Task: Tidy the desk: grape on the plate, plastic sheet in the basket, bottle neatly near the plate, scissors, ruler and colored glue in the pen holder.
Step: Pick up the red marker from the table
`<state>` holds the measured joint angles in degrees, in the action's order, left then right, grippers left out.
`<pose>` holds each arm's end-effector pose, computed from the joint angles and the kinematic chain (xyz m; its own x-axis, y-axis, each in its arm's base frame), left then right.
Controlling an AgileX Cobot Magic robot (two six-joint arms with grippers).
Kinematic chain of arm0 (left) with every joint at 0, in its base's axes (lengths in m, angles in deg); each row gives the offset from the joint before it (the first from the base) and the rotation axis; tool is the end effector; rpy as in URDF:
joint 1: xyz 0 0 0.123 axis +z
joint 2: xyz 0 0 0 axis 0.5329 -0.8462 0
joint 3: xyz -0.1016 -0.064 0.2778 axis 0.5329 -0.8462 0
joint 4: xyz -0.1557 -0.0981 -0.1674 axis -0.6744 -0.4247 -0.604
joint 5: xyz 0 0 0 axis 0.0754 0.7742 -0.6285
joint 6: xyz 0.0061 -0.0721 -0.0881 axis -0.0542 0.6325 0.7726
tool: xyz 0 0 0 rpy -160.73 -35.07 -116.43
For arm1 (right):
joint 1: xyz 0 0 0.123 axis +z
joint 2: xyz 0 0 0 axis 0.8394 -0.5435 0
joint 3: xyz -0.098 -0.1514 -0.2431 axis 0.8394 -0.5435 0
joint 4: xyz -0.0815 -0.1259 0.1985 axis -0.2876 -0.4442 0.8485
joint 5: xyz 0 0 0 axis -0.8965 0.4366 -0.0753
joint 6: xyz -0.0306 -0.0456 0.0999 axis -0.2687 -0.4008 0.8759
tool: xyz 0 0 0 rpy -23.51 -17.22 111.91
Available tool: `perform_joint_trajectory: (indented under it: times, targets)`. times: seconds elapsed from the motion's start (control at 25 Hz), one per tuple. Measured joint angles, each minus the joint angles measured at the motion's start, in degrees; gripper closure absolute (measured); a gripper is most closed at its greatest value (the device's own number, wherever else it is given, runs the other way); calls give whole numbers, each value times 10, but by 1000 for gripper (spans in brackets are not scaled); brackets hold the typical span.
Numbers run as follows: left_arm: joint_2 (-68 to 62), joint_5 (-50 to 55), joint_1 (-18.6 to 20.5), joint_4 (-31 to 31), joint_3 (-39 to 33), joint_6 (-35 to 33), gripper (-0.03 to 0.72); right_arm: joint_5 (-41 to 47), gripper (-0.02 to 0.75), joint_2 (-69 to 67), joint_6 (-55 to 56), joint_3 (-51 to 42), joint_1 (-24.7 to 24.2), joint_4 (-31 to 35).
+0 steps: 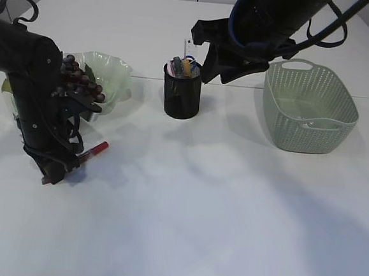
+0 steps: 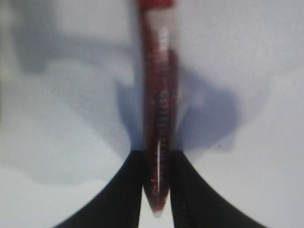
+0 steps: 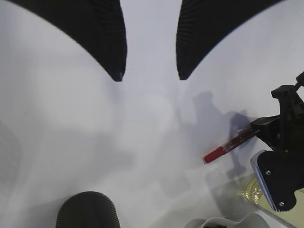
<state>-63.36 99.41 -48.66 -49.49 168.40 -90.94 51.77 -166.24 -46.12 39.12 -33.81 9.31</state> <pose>0.3855 -0.1097 0.1067 -0.8087 0.5871 0.0370 0.5881 0.8084 0.0252 0.3778 0.1930 0.3073 -0.8430 -0.2281 -0.4871 -0.3958 0.8763 0.2746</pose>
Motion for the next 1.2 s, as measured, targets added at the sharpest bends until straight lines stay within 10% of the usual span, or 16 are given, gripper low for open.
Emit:
perform_joint_trajectory:
  times: [1.2]
  targets:
    - [8,36,0,-82,0,39,605,14,446,0,0,0,0,18]
